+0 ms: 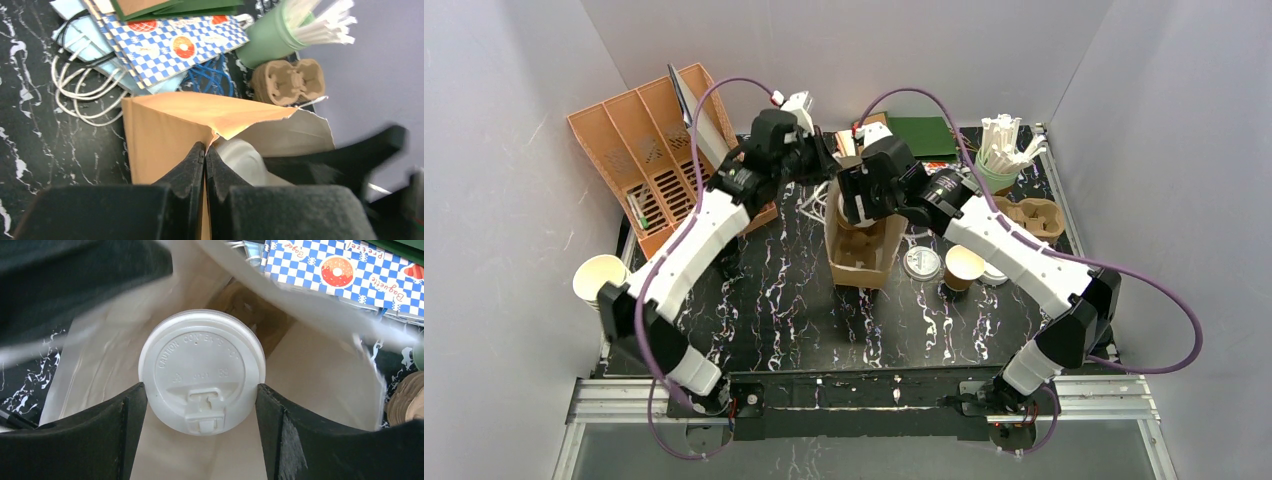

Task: Pack the takeout coffee
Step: Place the coffee cup on the cup tray.

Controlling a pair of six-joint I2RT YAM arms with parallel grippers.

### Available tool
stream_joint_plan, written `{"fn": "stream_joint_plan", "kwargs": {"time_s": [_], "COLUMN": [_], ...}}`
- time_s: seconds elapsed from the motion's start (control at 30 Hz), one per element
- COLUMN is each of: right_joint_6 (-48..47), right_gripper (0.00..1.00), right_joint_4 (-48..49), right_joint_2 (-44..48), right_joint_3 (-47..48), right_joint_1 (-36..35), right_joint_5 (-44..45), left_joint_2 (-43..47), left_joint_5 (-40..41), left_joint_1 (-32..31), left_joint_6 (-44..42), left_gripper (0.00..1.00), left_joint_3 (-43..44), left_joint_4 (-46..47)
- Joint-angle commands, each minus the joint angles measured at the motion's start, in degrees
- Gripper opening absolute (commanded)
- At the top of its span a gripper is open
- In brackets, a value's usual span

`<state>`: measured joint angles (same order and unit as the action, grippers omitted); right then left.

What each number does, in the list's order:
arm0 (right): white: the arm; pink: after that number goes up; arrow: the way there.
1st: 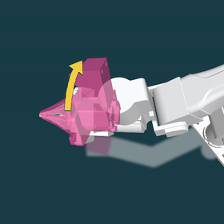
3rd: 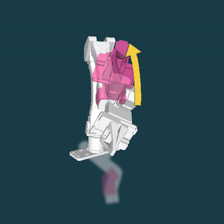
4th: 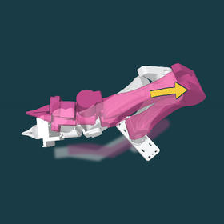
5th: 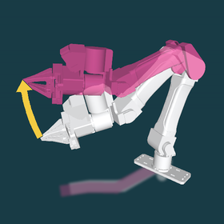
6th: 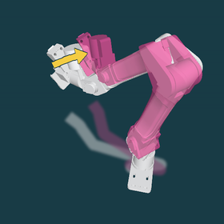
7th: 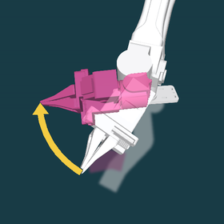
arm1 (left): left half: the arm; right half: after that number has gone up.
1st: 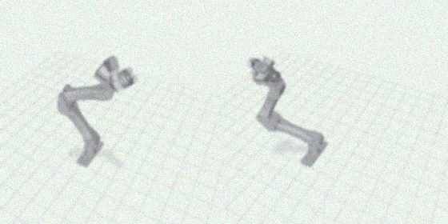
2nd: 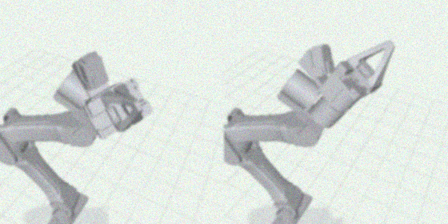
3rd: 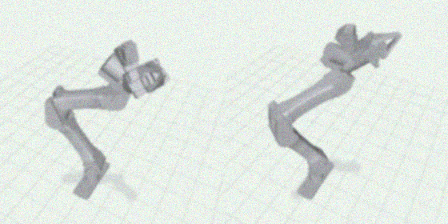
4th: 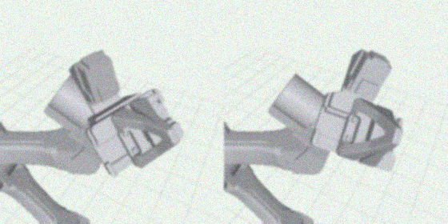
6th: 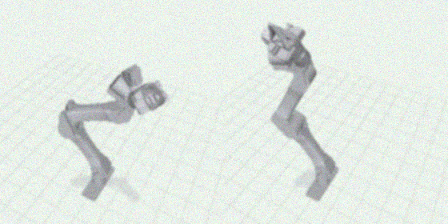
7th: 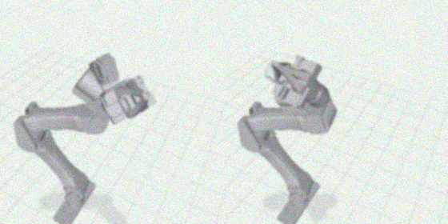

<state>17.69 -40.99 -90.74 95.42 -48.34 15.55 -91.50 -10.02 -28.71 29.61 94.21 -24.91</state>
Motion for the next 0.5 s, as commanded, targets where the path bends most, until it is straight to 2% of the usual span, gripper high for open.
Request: {"fn": "stream_joint_plan", "kwargs": {"time_s": [0.0,0.23,0.47], "right_joint_6": [-0.3,-1.0,-2.4], "right_gripper": [0.39,0.38,0.37], "right_joint_4": [1.2,0.5,10.1], "right_joint_2": [-0.7,-3.8,0.2], "right_joint_3": [3.2,7.5,-1.5], "right_joint_1": [-2.2,-6.4,-9.3], "right_joint_5": [7.0,12.8,16.7], "left_joint_2": [11.7,21.2,26.9], "left_joint_5": [12.0,25.8,33.9], "left_joint_1": [-6.5,-11.4,-12.9], "left_joint_6": [2.2,4.0,8.3], "left_gripper": [0.0,0.0,0.0], "left_joint_3": [-8.8,-15.9,-22.4], "left_joint_4": [16.4,18.5,19.2]}}
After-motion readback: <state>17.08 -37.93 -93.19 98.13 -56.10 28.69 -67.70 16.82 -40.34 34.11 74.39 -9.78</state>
